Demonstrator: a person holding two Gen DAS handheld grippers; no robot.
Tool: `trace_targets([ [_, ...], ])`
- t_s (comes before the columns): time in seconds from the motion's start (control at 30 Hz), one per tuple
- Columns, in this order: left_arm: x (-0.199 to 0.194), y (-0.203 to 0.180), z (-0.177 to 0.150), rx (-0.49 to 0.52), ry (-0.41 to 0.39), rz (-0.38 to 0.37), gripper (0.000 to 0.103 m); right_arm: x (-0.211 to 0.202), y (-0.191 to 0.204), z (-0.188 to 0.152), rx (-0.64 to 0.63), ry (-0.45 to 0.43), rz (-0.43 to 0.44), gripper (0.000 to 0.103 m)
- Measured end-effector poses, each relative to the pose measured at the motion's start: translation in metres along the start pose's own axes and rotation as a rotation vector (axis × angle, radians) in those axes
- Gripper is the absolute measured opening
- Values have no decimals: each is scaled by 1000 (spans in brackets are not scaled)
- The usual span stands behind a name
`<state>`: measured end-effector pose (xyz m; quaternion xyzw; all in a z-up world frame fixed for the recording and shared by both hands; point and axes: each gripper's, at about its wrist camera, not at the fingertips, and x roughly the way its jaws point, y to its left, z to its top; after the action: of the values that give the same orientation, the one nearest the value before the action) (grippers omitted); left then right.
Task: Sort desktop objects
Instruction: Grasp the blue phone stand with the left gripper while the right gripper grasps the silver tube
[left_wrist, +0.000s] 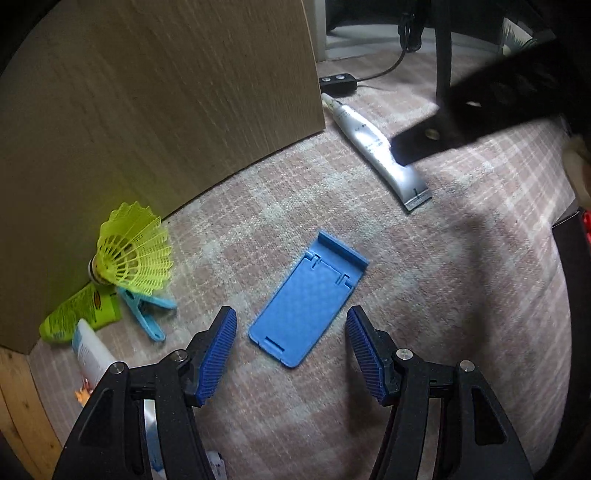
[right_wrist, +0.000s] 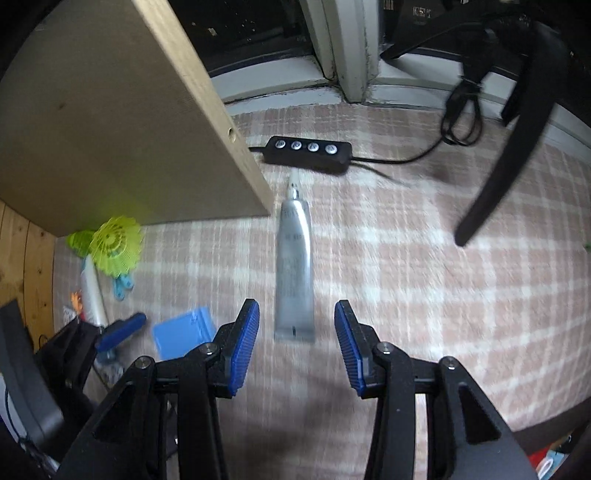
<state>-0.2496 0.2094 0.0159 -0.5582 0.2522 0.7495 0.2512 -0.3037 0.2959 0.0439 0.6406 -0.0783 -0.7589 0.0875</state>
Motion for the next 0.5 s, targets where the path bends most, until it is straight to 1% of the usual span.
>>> trace_targets([
  [0.23,6,2,5,0,-17,-30,60,23,6,16,-7,14,-27,42],
  [0.27,6,2,5,-1,-20,-35,59,24,7,18,-11,12,-31,42],
  [0.37,6,1,5,-13,-25,-79,45,26,13,22,-37,1,-47,42],
  [0.5,5,-3,5,-15,-33,-74,39,27,21,24,-68,-7,-77,42],
])
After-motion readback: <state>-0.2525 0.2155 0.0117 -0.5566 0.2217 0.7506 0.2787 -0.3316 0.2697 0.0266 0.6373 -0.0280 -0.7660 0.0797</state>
